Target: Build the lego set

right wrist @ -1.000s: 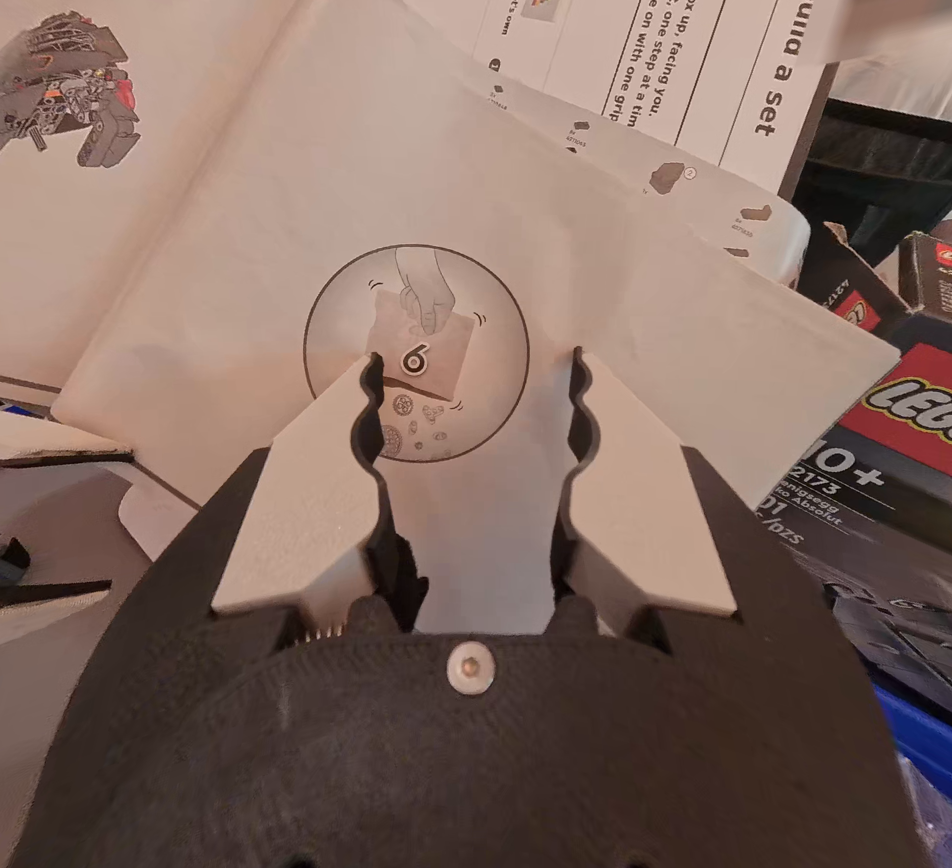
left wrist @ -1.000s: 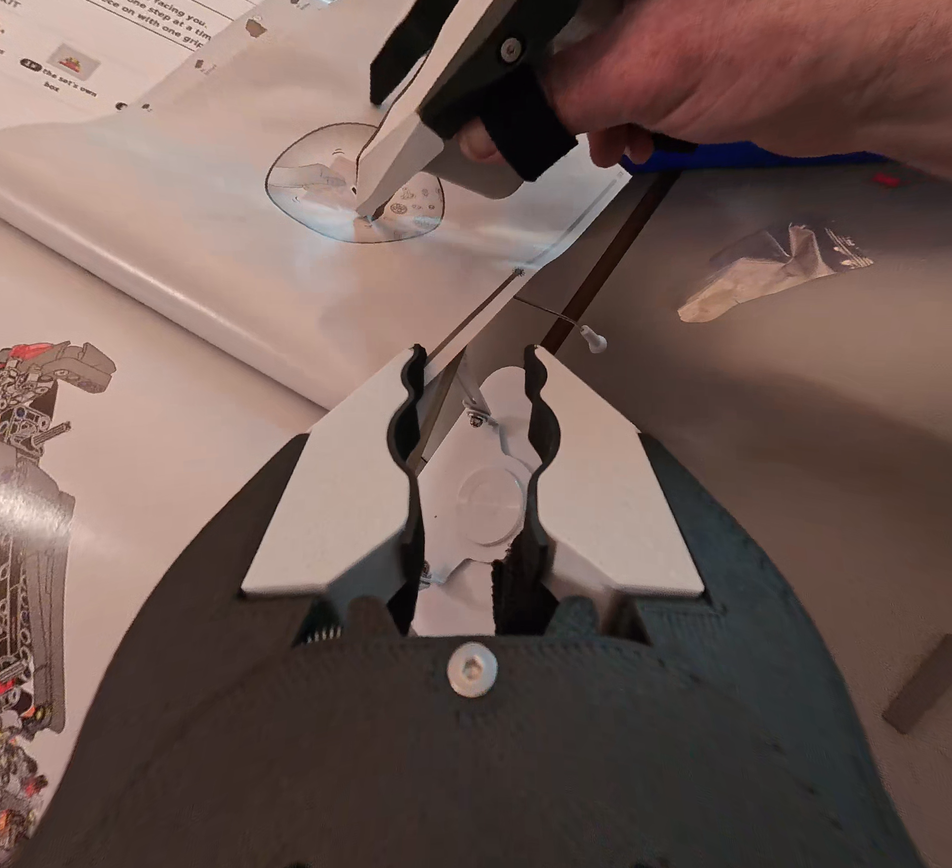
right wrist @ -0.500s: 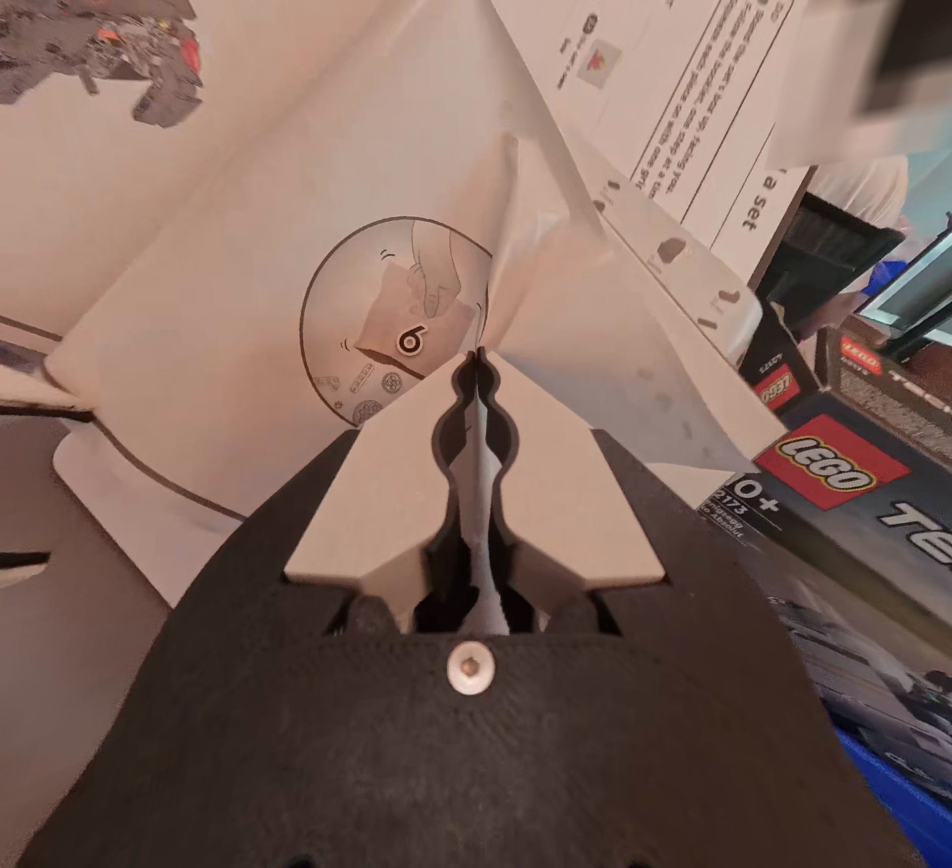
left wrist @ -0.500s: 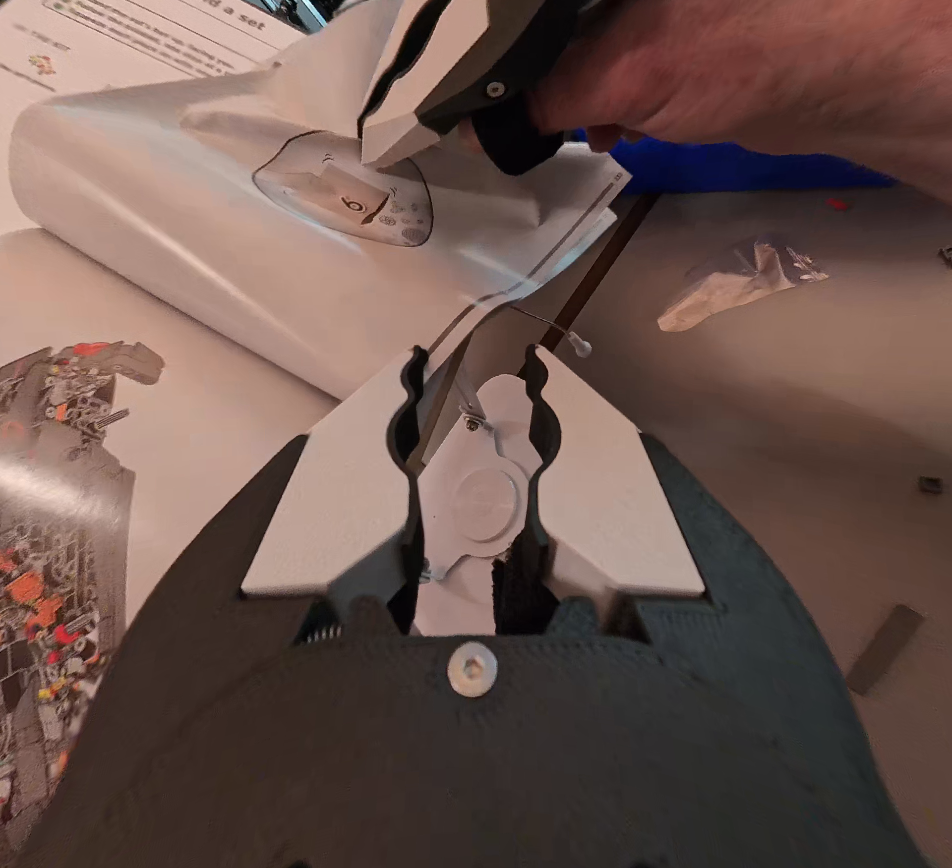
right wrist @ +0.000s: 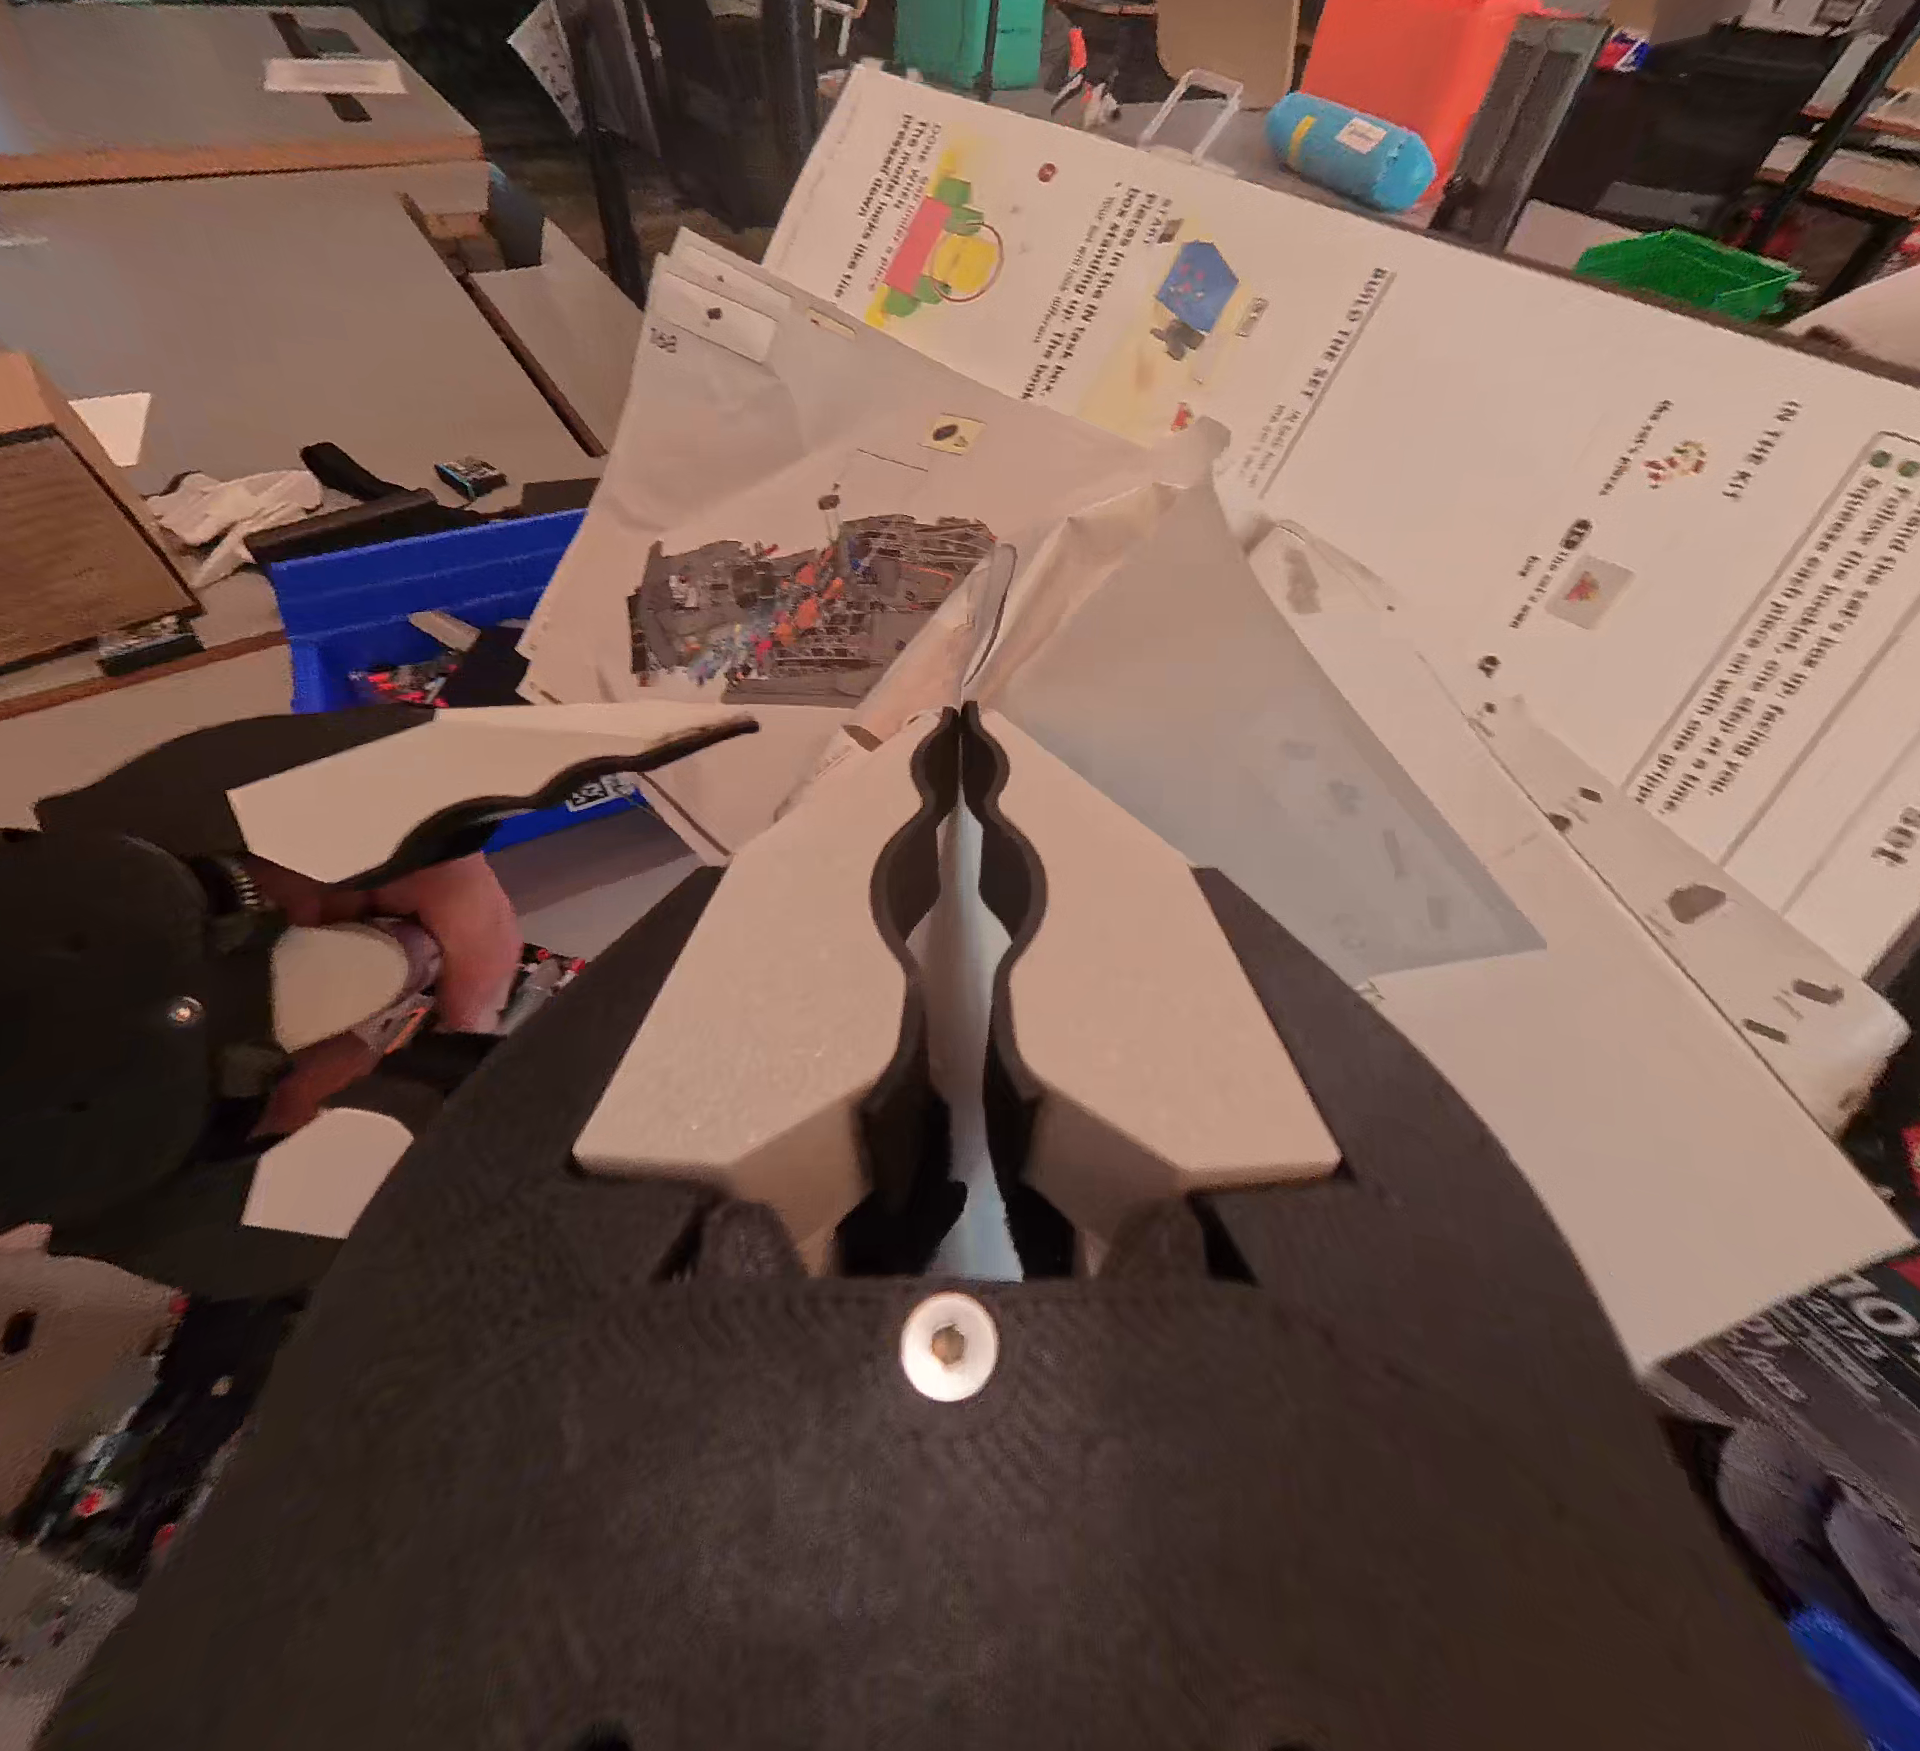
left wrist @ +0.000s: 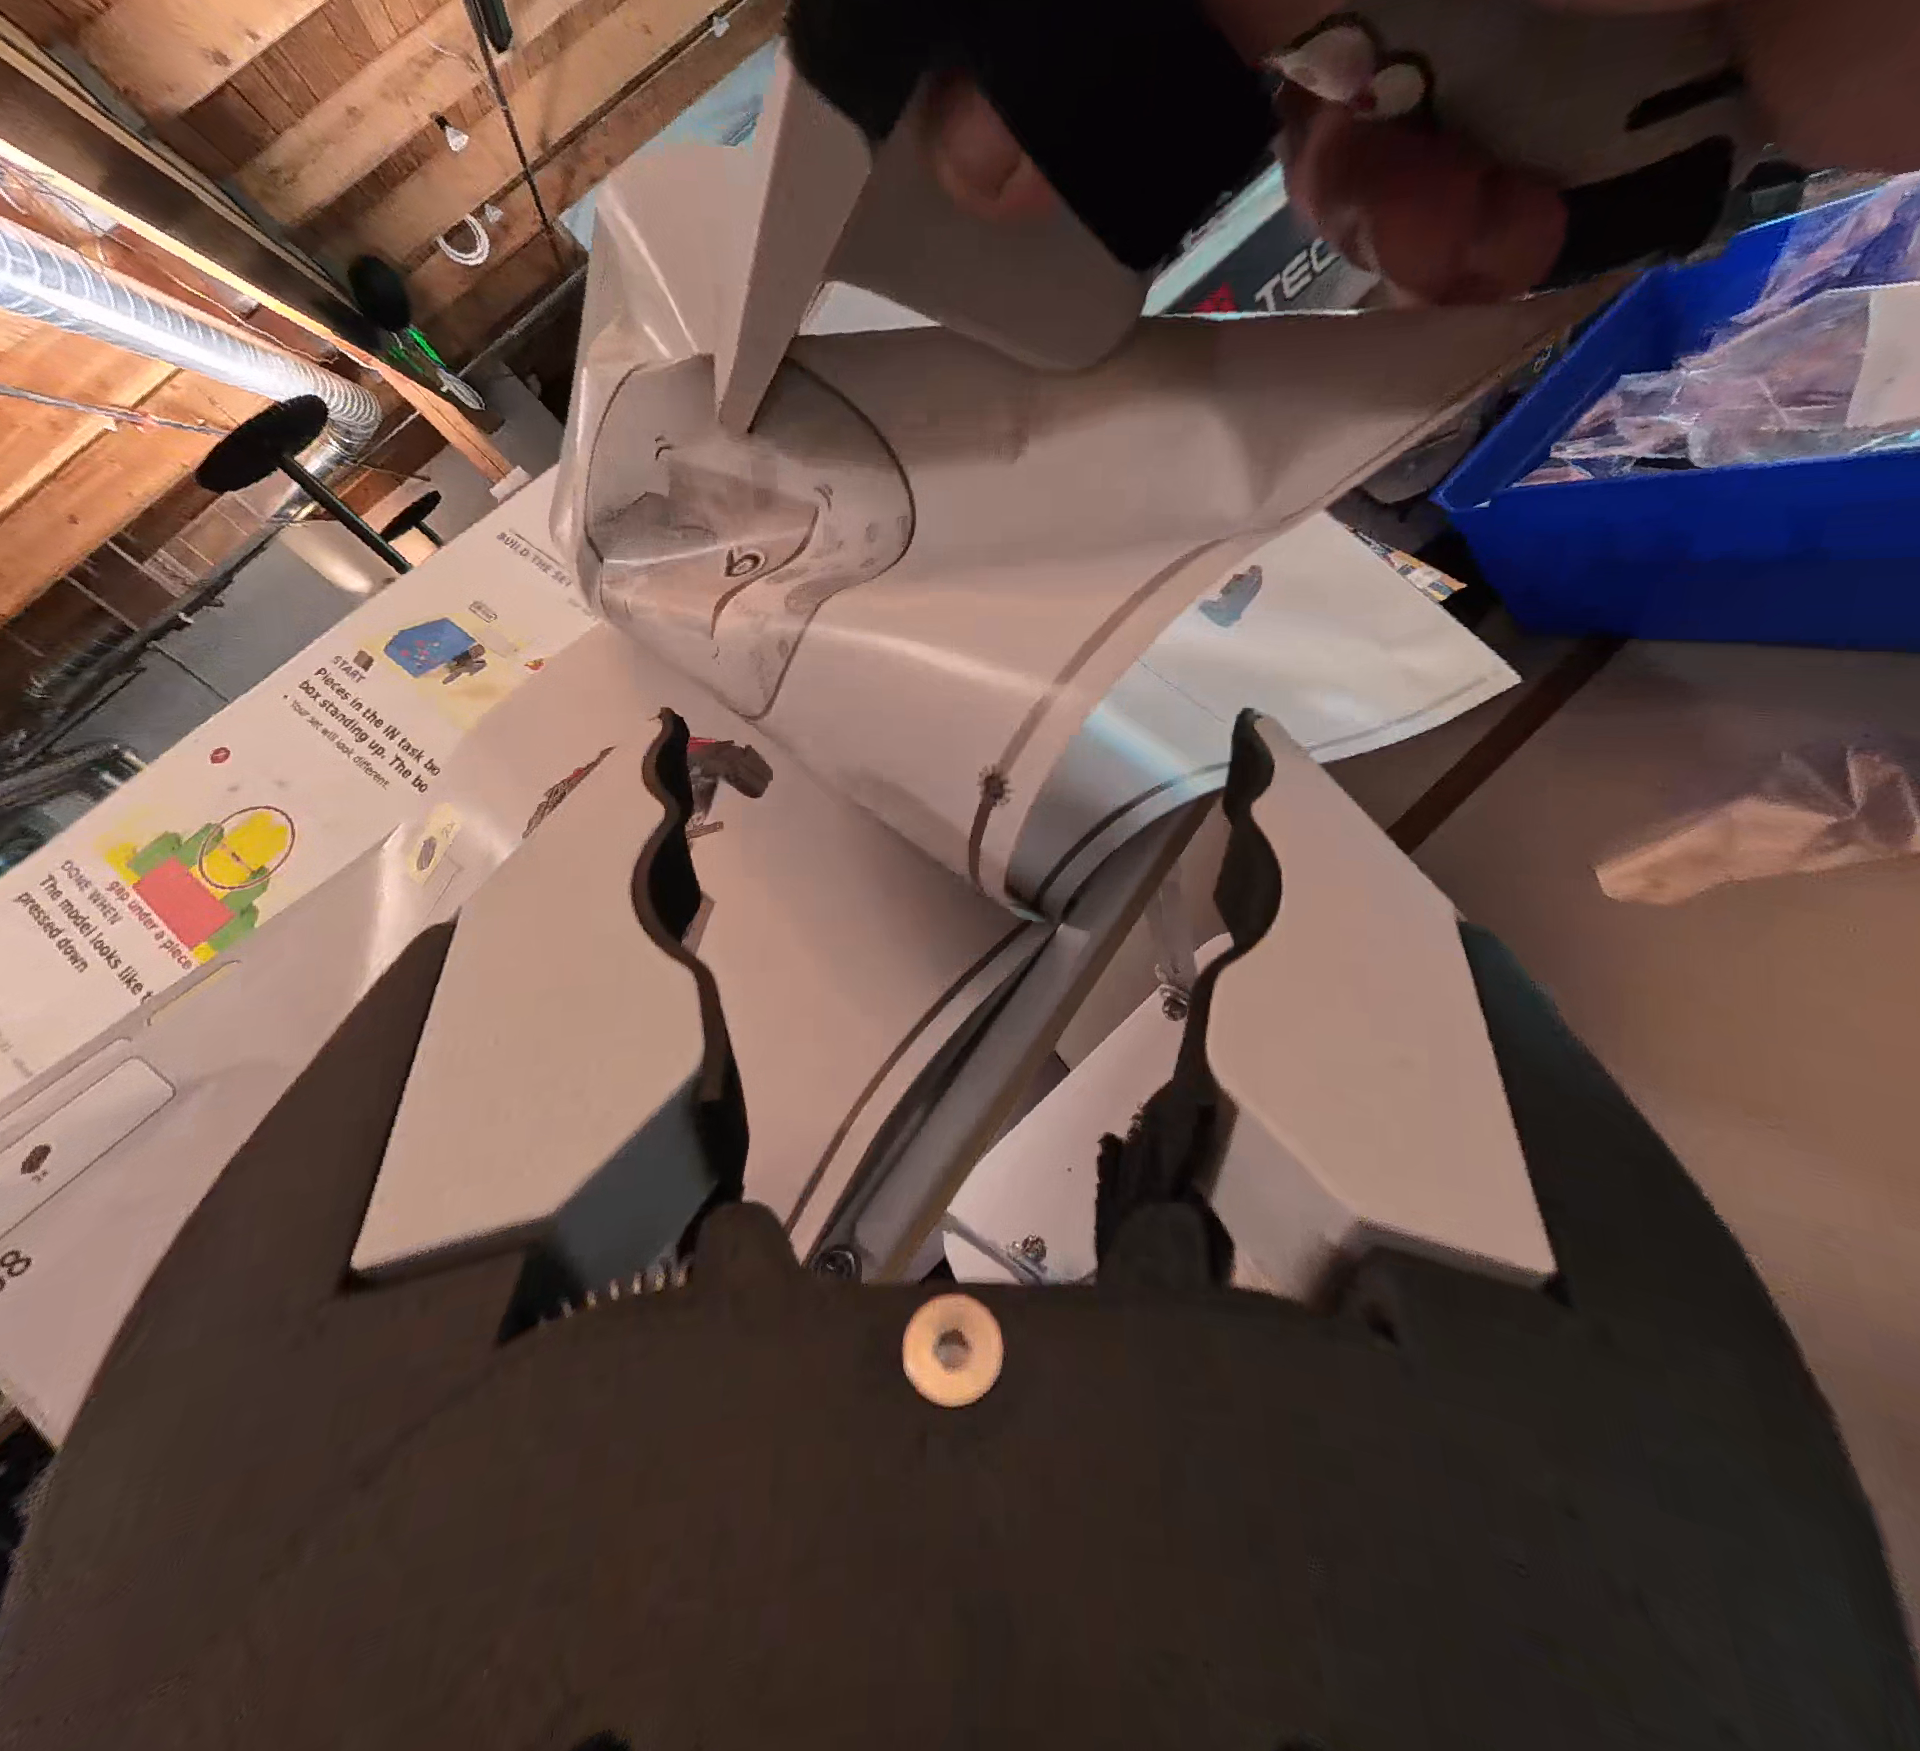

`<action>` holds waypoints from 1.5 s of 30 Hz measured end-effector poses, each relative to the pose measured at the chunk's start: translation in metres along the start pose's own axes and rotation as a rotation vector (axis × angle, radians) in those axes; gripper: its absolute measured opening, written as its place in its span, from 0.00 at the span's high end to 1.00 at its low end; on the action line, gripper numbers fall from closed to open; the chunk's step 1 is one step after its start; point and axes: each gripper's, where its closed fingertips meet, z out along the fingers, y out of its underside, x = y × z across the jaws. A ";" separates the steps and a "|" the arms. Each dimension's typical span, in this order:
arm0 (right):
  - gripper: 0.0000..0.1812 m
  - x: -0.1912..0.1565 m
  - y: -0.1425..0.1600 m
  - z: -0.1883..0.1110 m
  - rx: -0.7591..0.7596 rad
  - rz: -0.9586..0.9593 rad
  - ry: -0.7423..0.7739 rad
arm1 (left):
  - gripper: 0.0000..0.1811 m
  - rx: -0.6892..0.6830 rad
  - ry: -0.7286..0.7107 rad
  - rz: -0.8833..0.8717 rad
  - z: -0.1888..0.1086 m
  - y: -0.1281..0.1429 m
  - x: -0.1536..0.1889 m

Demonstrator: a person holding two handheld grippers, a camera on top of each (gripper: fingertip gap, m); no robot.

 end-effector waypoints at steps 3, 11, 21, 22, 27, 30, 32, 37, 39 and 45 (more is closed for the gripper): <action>1.00 -0.013 -0.005 0.016 -0.068 -0.006 -0.012 | 0.51 -0.004 -0.049 0.016 -0.001 0.002 -0.014; 1.00 -0.043 -0.016 0.049 -0.221 -0.061 0.011 | 0.80 0.025 -0.066 -0.130 0.000 0.014 -0.046; 0.76 -0.028 -0.110 -0.060 0.324 -0.141 0.271 | 0.99 0.086 0.083 -0.514 -0.007 0.044 -0.055; 0.80 -0.019 -0.106 -0.075 0.369 -0.098 0.284 | 0.99 0.091 0.096 -0.541 -0.008 0.045 -0.055; 0.85 0.046 -0.011 -0.084 0.240 0.204 0.370 | 0.97 0.153 0.152 -0.710 -0.012 0.042 -0.057; 0.86 0.058 0.061 -0.049 0.112 0.399 0.294 | 0.90 0.171 0.166 -0.765 -0.016 0.040 -0.059; 0.88 0.039 0.090 -0.012 0.028 0.457 0.153 | 0.86 0.181 0.159 -0.795 -0.021 0.040 -0.064; 0.92 -0.043 0.009 0.059 0.188 0.171 -0.013 | 0.78 0.207 0.054 -0.858 -0.048 0.054 -0.097; 0.94 -0.076 0.009 0.108 0.036 -0.009 -0.036 | 0.78 0.202 -0.005 -0.879 -0.061 0.068 -0.116; 0.98 -0.101 0.069 0.179 -0.315 -0.217 0.032 | 0.85 0.072 -0.127 -0.906 -0.088 0.133 -0.149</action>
